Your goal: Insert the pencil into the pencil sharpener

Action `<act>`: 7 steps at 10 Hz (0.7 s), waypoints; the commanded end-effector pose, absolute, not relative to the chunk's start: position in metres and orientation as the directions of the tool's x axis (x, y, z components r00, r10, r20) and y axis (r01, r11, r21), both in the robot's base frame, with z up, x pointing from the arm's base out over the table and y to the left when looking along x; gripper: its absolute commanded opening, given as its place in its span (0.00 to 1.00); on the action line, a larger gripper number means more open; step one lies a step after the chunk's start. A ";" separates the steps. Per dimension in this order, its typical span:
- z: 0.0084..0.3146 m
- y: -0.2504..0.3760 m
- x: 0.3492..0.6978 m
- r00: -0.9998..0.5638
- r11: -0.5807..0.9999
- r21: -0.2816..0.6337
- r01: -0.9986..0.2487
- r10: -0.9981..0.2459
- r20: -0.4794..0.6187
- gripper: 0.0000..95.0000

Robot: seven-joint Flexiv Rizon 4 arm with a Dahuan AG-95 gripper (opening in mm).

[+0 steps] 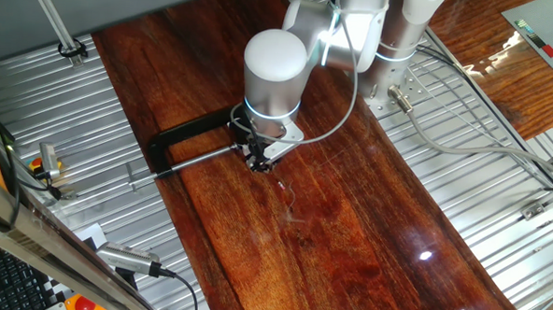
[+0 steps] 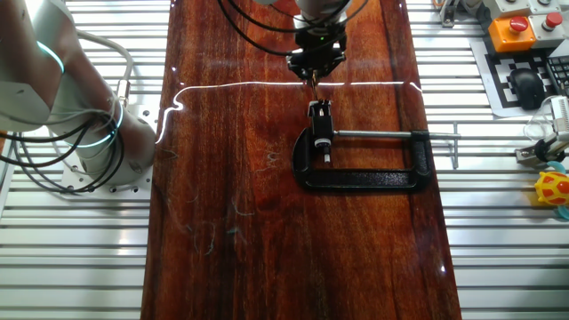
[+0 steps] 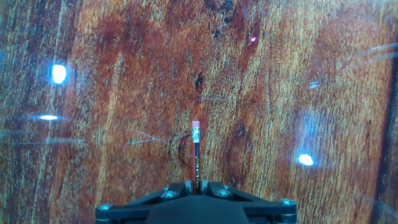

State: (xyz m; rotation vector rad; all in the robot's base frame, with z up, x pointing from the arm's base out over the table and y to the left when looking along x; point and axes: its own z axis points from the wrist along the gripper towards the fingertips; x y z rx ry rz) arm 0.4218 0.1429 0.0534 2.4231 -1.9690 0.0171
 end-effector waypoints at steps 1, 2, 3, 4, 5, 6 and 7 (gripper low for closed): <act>0.053 0.141 0.422 0.205 -0.205 0.010 -0.979 -0.978 0.023 0.00; 0.054 0.140 0.422 0.205 -0.204 0.010 -0.979 -0.979 0.024 0.00; 0.054 0.139 0.422 0.207 -0.207 0.010 -0.978 -0.978 0.024 0.00; 0.055 0.138 0.422 0.208 -0.208 0.011 -0.978 -0.978 0.025 0.00; 0.055 0.137 0.422 0.210 -0.210 0.011 -0.978 -0.977 0.024 0.00; 0.055 0.136 0.422 0.210 -0.210 0.011 -0.978 -0.977 0.026 0.00; 0.055 0.136 0.422 0.211 -0.211 0.011 -0.977 -0.977 0.025 0.00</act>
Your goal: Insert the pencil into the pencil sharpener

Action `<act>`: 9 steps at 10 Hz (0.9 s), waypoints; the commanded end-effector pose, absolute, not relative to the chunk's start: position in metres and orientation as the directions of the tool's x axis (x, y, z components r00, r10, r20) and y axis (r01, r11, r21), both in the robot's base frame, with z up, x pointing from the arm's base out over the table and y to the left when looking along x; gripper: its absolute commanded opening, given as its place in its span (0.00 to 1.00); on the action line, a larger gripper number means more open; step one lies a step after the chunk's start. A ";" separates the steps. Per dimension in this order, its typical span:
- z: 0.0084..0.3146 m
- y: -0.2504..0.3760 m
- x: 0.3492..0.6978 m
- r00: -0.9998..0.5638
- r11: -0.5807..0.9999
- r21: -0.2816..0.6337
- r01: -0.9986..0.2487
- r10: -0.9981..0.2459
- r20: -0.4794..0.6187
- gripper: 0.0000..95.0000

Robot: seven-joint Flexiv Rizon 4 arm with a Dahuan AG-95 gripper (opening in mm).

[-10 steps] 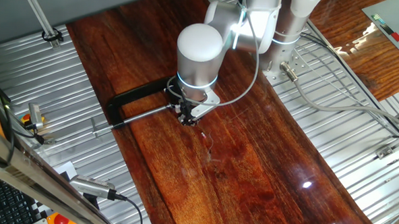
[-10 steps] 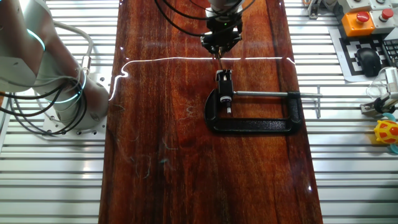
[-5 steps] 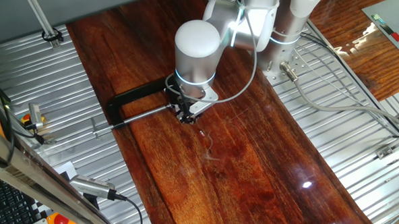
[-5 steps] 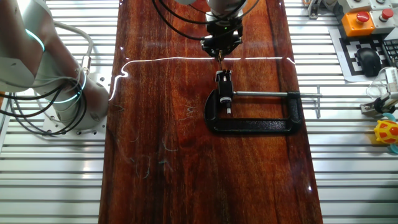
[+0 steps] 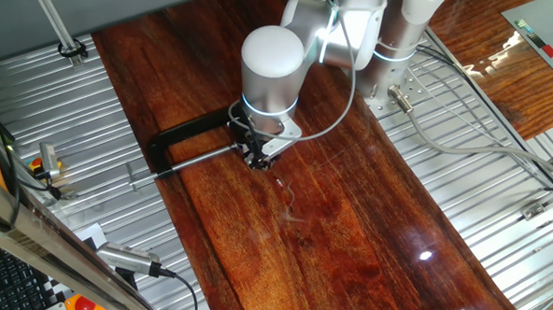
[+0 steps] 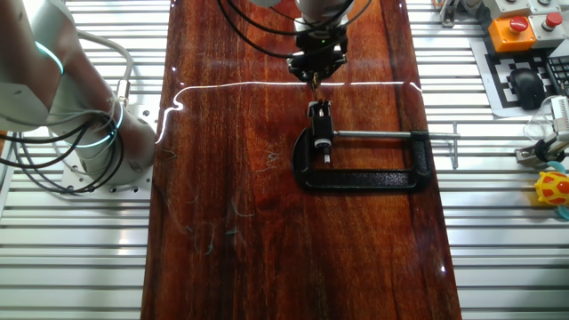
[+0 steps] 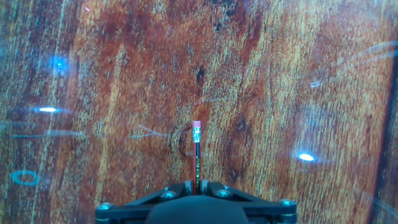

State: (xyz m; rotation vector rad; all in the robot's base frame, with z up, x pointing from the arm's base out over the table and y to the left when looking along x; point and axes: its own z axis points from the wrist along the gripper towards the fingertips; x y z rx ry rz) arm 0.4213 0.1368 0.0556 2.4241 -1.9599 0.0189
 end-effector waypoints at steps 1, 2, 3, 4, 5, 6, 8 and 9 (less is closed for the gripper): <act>0.055 0.135 0.422 0.213 -0.213 0.011 -0.977 -0.977 0.025 0.00; 0.055 0.134 0.422 0.214 -0.214 0.012 -0.977 -0.976 0.025 0.00; 0.055 0.134 0.422 0.215 -0.215 0.012 -0.977 -0.976 0.025 0.00; 0.055 0.133 0.422 0.217 -0.217 0.012 -0.976 -0.976 0.024 0.00; 0.055 0.132 0.422 0.218 -0.218 0.012 -0.976 -0.976 0.025 0.00; 0.055 0.131 0.422 0.218 -0.218 0.013 -0.976 -0.976 0.025 0.00; 0.055 0.131 0.422 0.214 -0.214 0.013 -0.977 -0.977 0.021 0.00; 0.054 0.131 0.422 0.210 -0.209 0.013 -0.978 -0.978 0.017 0.00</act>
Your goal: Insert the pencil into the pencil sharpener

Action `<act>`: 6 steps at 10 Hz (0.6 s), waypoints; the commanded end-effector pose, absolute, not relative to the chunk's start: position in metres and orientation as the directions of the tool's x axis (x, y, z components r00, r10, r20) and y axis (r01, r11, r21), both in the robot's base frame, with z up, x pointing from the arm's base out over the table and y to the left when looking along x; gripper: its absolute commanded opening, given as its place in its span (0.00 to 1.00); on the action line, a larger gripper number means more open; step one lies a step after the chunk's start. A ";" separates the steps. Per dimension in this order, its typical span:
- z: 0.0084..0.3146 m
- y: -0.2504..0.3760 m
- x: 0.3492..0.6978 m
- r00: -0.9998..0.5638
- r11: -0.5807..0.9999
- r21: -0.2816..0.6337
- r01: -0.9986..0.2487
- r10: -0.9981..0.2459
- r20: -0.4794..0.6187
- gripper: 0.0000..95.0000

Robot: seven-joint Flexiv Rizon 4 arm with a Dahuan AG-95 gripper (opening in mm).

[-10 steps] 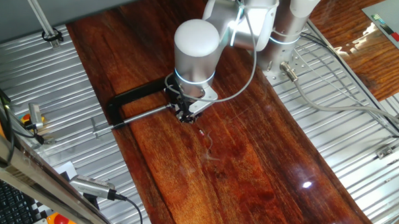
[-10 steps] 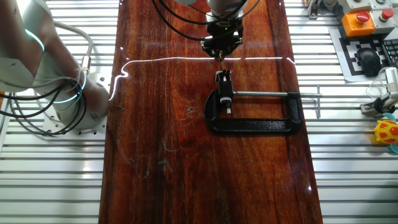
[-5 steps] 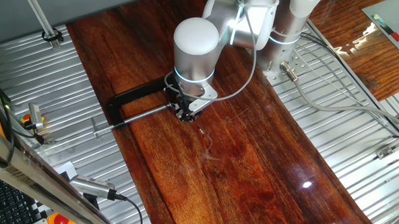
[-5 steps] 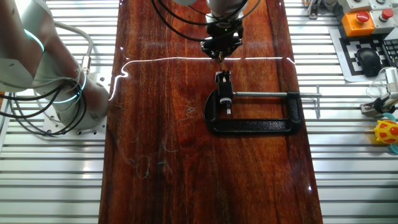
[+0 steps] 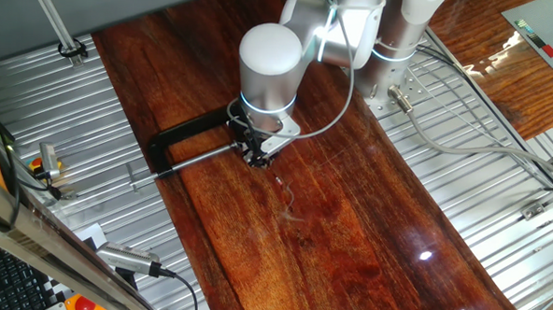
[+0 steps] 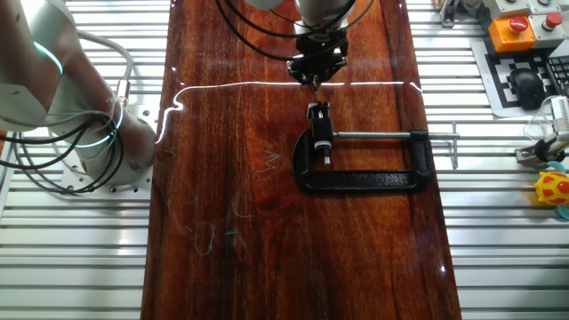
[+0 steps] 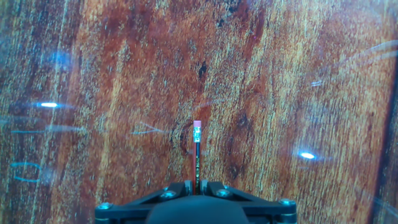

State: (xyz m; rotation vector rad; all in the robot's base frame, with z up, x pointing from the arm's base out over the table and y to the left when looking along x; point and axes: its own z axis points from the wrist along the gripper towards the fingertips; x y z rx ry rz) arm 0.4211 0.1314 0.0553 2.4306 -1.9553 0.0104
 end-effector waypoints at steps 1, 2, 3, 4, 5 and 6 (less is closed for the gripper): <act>0.054 0.131 0.422 0.207 -0.207 0.014 -0.978 -0.978 0.015 0.00; 0.054 0.131 0.422 0.208 -0.208 0.014 -0.978 -0.978 0.011 0.20; 0.054 0.131 0.422 0.208 -0.208 0.013 -0.978 -0.978 0.007 0.40; 0.054 0.131 0.423 0.211 -0.210 0.013 -0.978 -0.978 0.011 0.40; 0.054 0.131 0.423 0.208 -0.208 0.013 -0.978 -0.978 0.011 0.60; 0.054 0.131 0.423 0.207 -0.207 0.013 -0.978 -0.978 0.010 0.60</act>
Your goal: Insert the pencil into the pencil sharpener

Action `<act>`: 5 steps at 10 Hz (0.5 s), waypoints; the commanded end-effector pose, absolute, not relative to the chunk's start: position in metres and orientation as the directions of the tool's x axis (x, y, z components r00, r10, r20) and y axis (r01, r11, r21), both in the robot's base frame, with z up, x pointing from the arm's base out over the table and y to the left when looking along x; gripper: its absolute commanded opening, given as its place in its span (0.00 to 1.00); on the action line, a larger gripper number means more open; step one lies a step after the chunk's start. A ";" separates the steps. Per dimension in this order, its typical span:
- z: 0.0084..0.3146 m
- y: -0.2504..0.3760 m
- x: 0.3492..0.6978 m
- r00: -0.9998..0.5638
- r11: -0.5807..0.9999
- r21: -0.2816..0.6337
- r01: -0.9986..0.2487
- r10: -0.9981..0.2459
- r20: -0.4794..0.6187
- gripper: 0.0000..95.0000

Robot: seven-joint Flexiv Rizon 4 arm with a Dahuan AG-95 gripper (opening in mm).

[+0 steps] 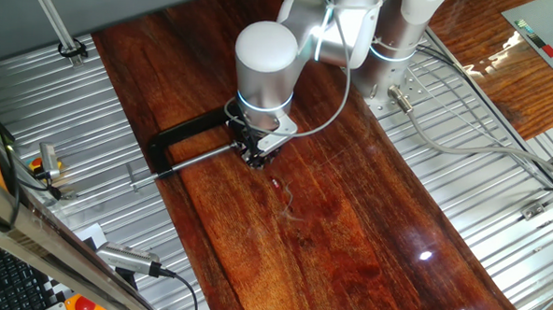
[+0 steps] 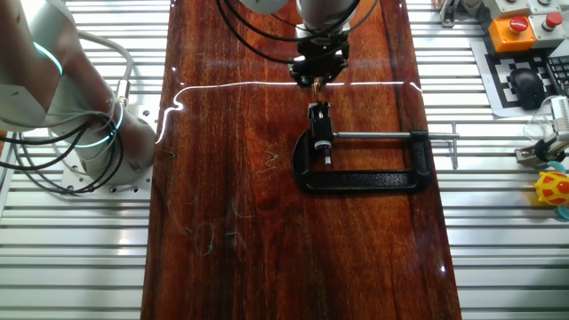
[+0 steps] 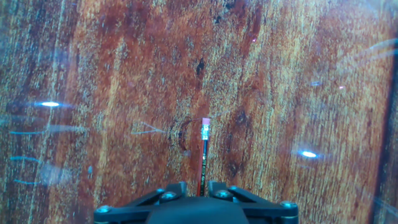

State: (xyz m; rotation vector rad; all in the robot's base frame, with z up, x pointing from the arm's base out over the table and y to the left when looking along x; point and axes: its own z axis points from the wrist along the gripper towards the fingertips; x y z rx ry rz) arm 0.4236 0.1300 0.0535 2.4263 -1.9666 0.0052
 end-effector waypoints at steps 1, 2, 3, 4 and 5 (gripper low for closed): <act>0.054 0.132 0.423 0.205 -0.205 0.014 -0.979 -0.979 0.007 0.60; 0.056 0.134 0.424 0.199 -0.199 0.016 -0.980 -0.980 0.007 0.60; 0.059 0.138 0.424 0.194 -0.193 0.018 -0.981 -0.981 0.011 0.60; 0.061 0.141 0.425 0.186 -0.186 0.021 -0.982 -0.982 0.013 0.60; 0.064 0.146 0.426 0.172 -0.171 0.028 -0.985 -0.985 0.011 0.60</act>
